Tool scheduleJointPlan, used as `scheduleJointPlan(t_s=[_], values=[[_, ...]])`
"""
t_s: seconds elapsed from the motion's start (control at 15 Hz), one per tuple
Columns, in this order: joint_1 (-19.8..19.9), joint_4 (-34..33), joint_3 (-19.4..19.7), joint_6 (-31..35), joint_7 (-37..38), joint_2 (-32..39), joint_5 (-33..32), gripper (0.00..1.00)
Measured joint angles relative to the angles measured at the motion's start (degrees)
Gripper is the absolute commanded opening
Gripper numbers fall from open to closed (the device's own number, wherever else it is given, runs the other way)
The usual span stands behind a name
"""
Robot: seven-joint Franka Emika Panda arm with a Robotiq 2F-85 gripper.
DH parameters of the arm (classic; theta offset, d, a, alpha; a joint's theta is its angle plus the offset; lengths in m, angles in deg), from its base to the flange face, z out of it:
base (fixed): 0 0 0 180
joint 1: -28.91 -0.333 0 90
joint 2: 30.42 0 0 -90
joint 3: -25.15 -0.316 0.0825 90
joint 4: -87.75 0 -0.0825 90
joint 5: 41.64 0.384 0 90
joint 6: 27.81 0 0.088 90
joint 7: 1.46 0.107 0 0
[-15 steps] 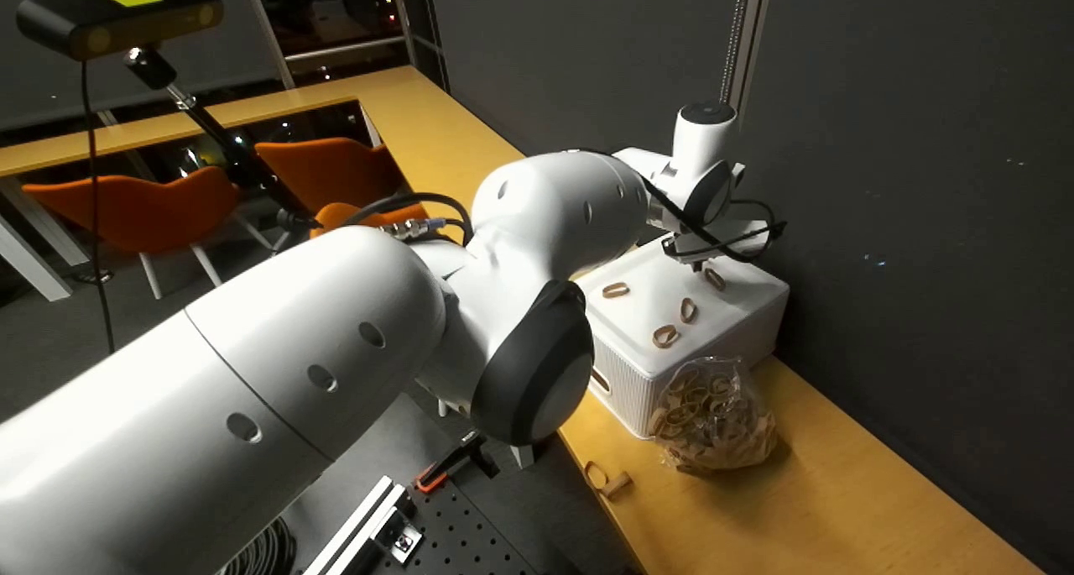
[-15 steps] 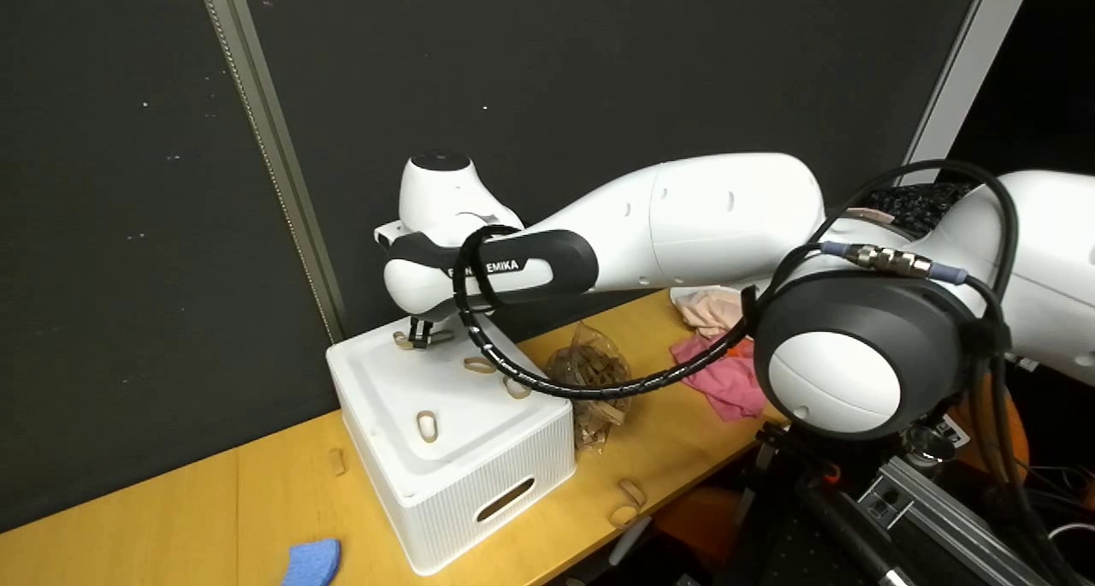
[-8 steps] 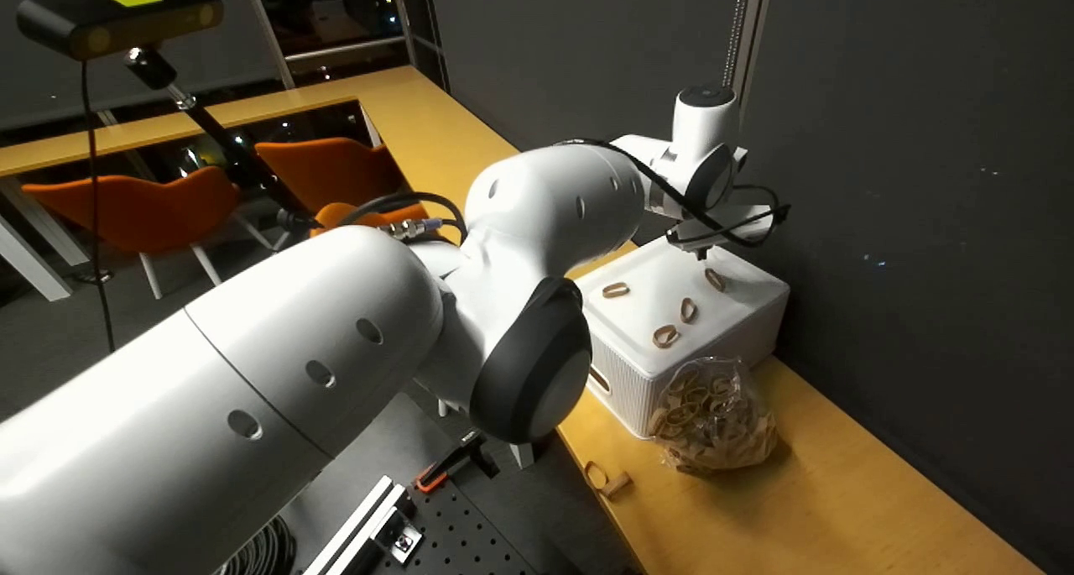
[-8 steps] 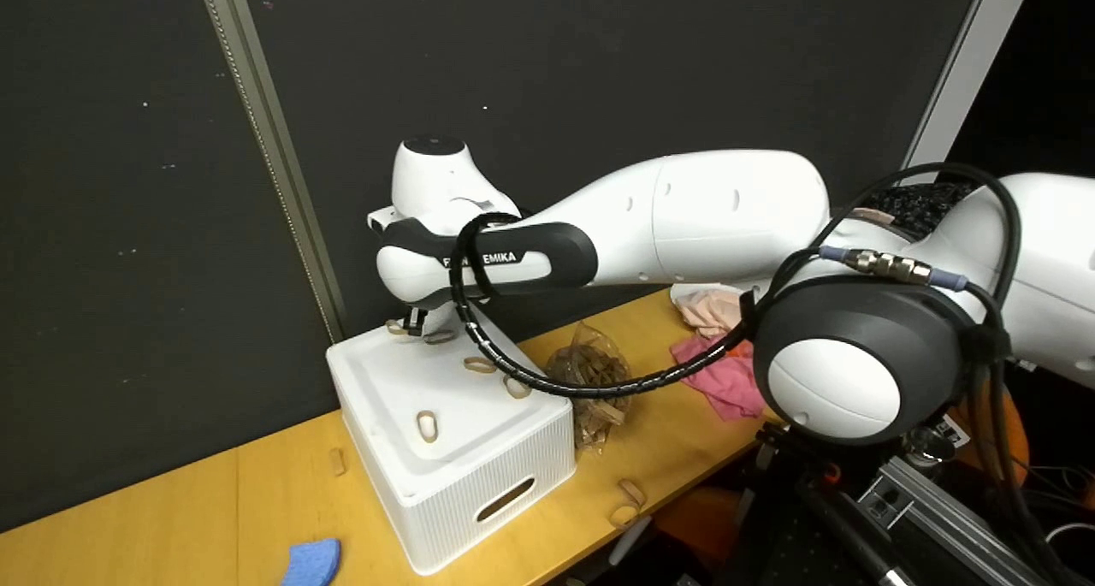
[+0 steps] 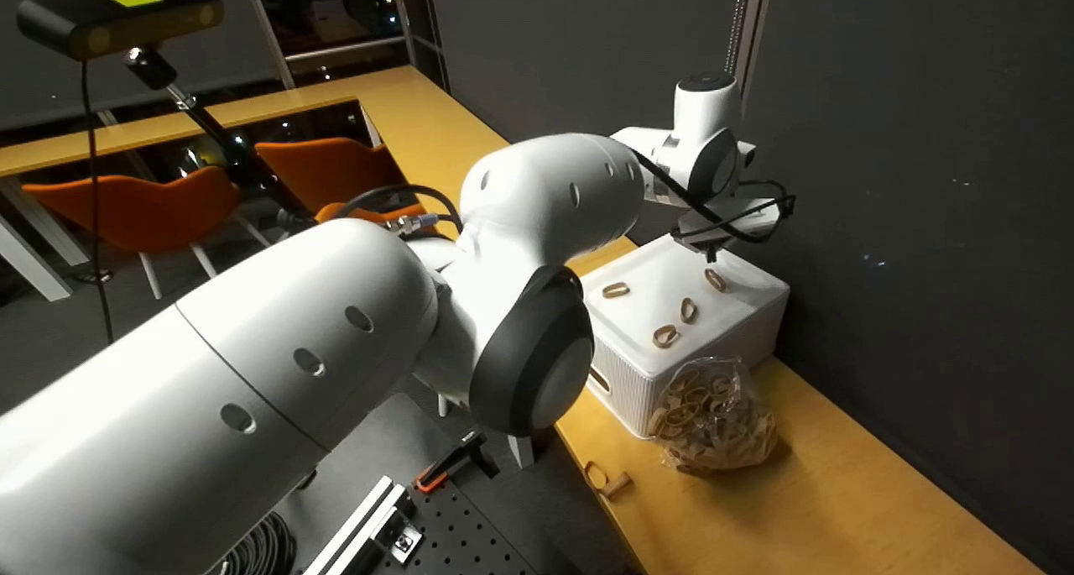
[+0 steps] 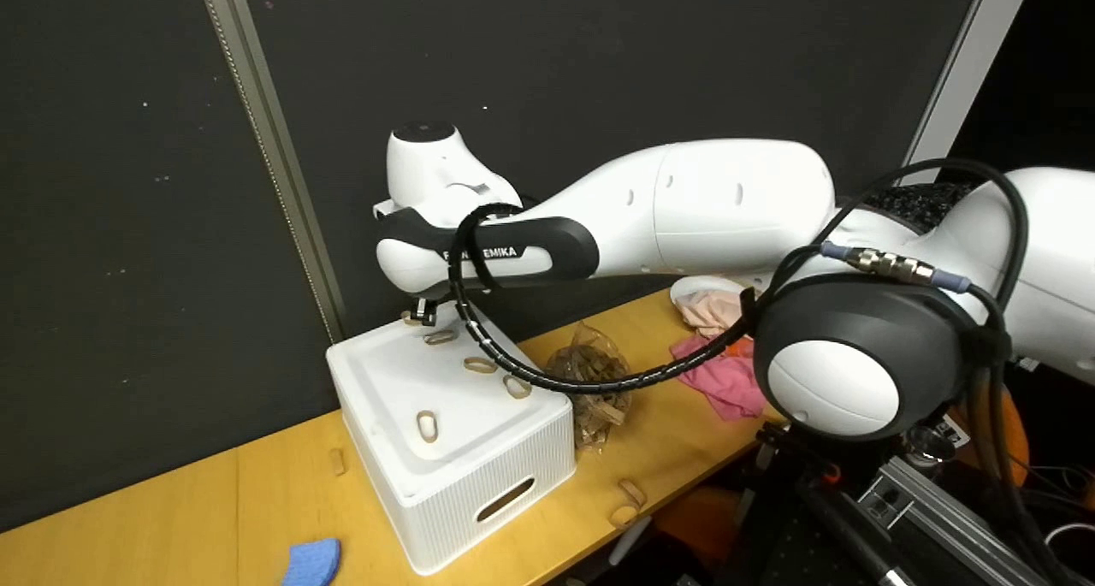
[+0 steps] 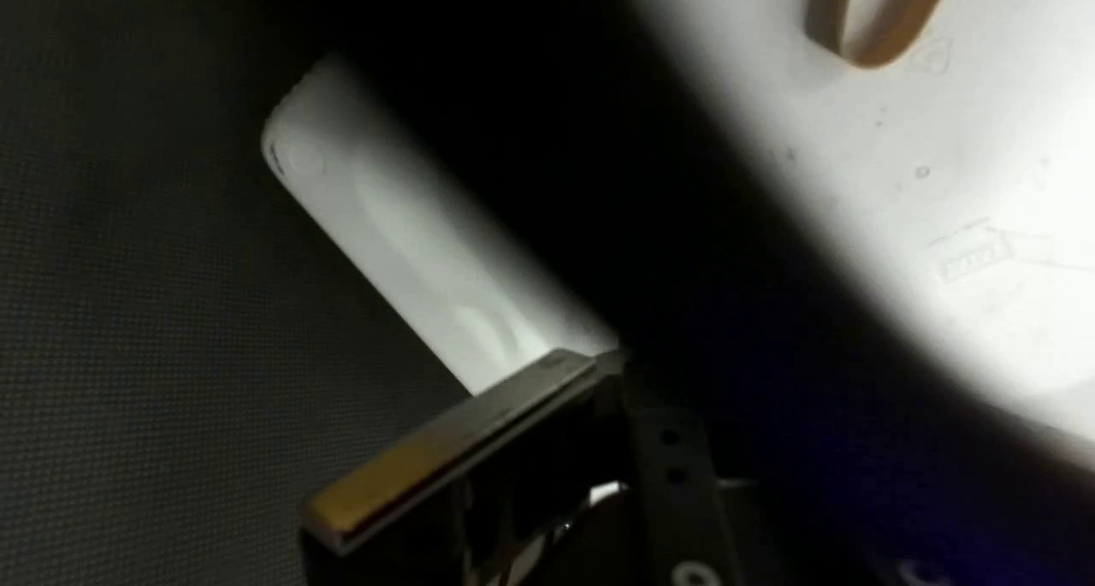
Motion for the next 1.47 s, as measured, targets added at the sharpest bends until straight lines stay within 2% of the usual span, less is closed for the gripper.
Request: scheduleJointPlan(t_s=[0.4, 1.0, 1.13, 1.47], values=[[0.44, 0.01, 2.76, -11.06, 10.52, -4.31, -1.98, 0.01], [-2.68, 0.12, 3.25, -13.57, 17.54, -4.69, -4.48, 0.01], [-3.17, 0.15, 3.33, -13.83, 19.12, -4.69, -4.65, 0.28], [-3.52, 0.16, 3.33, -13.91, 21.27, -4.34, -4.64, 0.62]])
